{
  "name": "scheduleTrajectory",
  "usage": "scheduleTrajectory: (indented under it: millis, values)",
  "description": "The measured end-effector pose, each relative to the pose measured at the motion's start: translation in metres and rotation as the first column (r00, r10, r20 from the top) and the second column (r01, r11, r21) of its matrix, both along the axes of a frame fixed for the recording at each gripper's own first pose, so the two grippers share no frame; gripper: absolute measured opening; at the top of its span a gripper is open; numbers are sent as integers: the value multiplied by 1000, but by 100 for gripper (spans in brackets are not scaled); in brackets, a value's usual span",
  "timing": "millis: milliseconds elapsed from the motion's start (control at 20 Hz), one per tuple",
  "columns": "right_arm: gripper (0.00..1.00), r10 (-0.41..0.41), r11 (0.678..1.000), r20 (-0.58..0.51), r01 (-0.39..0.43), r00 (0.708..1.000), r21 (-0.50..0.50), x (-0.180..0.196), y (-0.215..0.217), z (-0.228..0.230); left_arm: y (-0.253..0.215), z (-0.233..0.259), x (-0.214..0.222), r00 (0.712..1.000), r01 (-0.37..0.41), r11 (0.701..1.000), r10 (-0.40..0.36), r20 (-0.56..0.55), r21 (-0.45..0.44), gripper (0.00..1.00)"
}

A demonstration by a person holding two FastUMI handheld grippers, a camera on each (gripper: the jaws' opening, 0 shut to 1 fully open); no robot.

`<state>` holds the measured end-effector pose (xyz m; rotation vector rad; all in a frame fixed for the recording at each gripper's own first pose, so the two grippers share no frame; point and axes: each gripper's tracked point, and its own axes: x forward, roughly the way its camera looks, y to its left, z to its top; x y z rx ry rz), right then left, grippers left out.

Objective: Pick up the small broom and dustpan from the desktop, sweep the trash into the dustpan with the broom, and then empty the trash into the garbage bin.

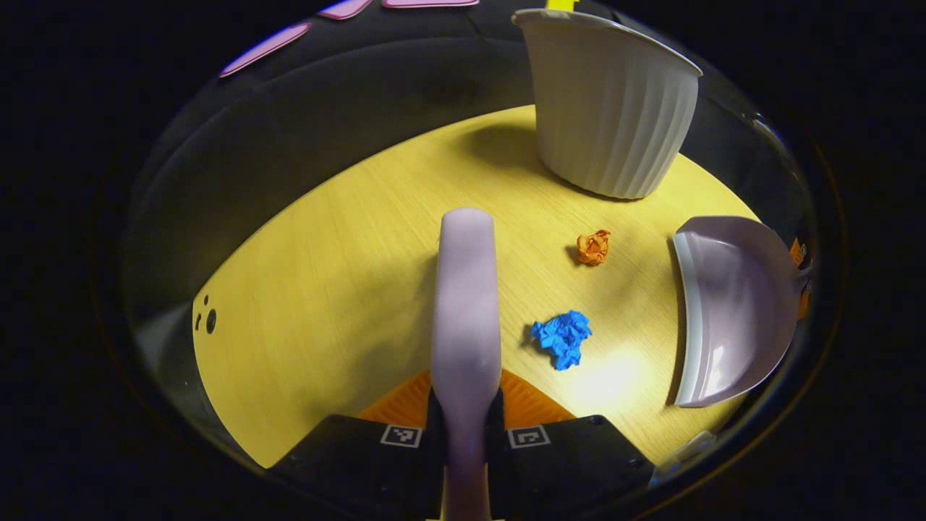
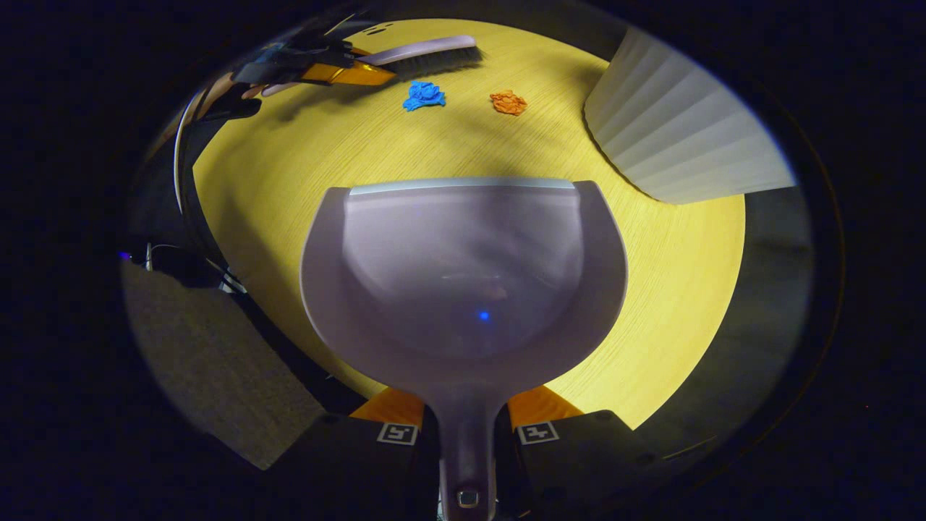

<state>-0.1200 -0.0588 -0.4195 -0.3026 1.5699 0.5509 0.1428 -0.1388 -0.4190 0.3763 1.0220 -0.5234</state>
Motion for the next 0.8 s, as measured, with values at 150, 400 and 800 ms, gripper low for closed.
scheduleTrajectory:
  millis: [150, 400, 800]
  values:
    - [39, 41, 999, 9, -41, 999, 4, 2, -7, -7, -26, 0, -11, 997, 61, 998, -61, -52, -5, 29]
    - [35, 44, 998, 41, -45, 998, 37, 10, -16, -10, -73, 7, -32, 983, 121, 990, -129, -130, -67, 31]
    - [31, 45, 996, 91, -52, 995, 71, 10, -23, -18, -130, 37, -93, 909, 125, 953, -221, -353, -276, 26]
